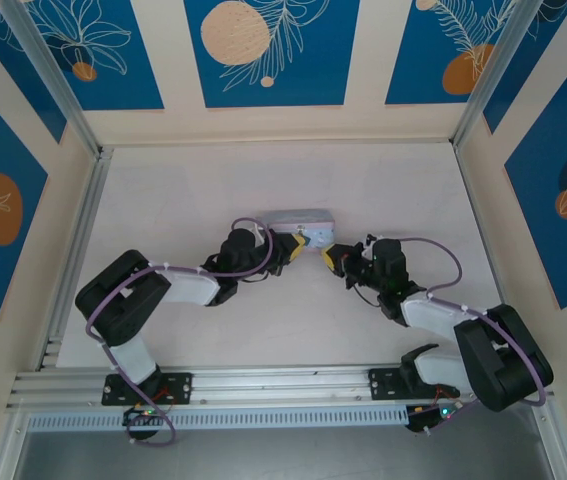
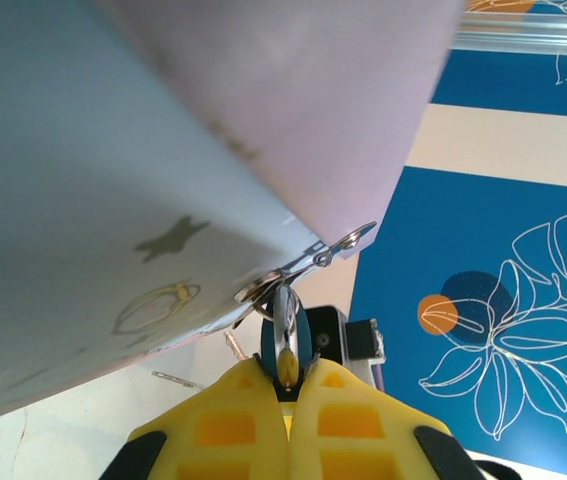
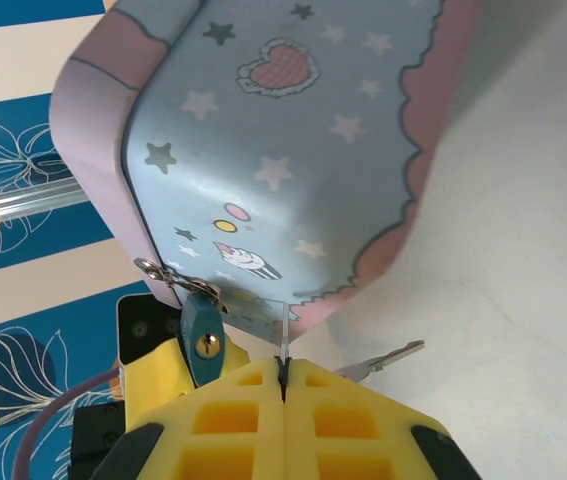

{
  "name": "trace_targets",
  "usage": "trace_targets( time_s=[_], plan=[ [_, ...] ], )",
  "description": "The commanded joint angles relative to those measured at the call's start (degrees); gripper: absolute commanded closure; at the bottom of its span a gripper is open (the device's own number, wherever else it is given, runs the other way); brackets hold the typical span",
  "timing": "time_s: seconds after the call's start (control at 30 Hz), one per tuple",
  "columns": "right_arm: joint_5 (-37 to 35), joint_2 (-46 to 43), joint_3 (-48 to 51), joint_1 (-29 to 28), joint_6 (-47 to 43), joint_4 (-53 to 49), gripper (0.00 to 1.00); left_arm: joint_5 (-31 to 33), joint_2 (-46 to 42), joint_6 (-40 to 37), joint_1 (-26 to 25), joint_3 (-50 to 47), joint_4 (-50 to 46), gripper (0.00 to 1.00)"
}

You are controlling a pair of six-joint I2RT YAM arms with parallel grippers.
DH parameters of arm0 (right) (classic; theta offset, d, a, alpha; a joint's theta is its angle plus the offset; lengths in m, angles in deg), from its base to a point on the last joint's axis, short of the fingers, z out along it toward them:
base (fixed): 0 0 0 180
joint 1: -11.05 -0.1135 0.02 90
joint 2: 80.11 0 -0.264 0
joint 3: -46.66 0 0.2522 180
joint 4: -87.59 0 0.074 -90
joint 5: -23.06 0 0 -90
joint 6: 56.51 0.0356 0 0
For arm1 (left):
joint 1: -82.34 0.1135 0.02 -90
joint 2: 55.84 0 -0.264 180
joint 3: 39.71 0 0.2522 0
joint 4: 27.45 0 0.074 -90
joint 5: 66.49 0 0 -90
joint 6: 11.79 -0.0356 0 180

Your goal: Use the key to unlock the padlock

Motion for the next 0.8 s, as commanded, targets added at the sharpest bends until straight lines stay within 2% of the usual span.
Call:
trace_targets(
  time_s=[0.0,0.3,0.57,0.77],
  plan=[
    [2.1,-2.5,2.3,1.0,-0.5,0.6,1.00,1.2,-1.0,1.3,-0.5,0.1,4.4,1.00],
    [6.6,-6.3,5.2,2.1,-0.3,8.7,1.00,0.7,-1.9,3.1,-0.5,-0.7,5.7,1.00],
    [3.9,-10.9,7.2,2.2,2.2,7.1,1.00,0.2,-2.7,4.9,-1.0,-1.1,7.1,1.00],
    [4.7,-11.5,7.1,2.3,1.4,6.8,1.00,0.5,-3.3,6.1,-1.5,-1.7,7.5,1.00]
  ],
)
